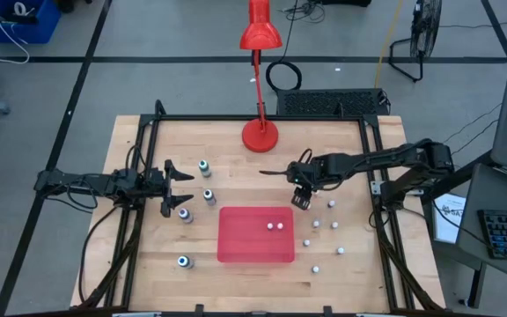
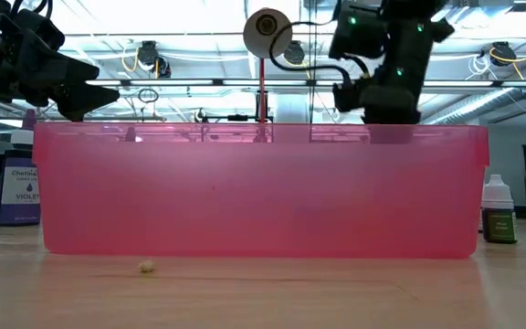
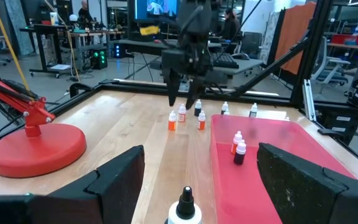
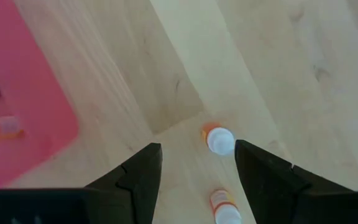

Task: Pick & Place food coloring
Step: Put the small yellow food coloring bottle into the pink container

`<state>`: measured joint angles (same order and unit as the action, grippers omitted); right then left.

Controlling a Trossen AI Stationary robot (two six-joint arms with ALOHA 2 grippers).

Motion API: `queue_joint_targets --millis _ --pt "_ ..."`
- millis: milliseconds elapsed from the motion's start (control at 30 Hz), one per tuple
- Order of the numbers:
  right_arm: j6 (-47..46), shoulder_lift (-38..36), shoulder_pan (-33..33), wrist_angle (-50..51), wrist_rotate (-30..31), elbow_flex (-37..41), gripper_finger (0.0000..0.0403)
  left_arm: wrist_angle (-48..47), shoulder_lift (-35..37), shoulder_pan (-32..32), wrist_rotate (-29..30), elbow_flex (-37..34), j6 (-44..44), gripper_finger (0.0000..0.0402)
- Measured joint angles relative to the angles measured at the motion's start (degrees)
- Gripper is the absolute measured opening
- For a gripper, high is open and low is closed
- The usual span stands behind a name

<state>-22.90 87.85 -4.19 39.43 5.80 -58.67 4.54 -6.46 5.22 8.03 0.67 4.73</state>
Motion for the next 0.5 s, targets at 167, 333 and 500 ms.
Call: queue_joint_targets --millis 167,333,500 --pt "0.02 0.0 0.0 -4.69 -0.01 3.6 0.0192 0.0 -0.02 0.01 0.0 0.0 0.0 0.0306" --pt "1.2 0.01 -0.04 -7.56 0.03 5.11 0.0192 0.0 -0.02 -0.01 0.0 0.0 0.0 0.0305" --pt "1.93 0.04 -1.26 -7.86 0.04 5.26 0.0188 0.0 -0.01 0.0 0.0 0.0 0.0 0.0306"
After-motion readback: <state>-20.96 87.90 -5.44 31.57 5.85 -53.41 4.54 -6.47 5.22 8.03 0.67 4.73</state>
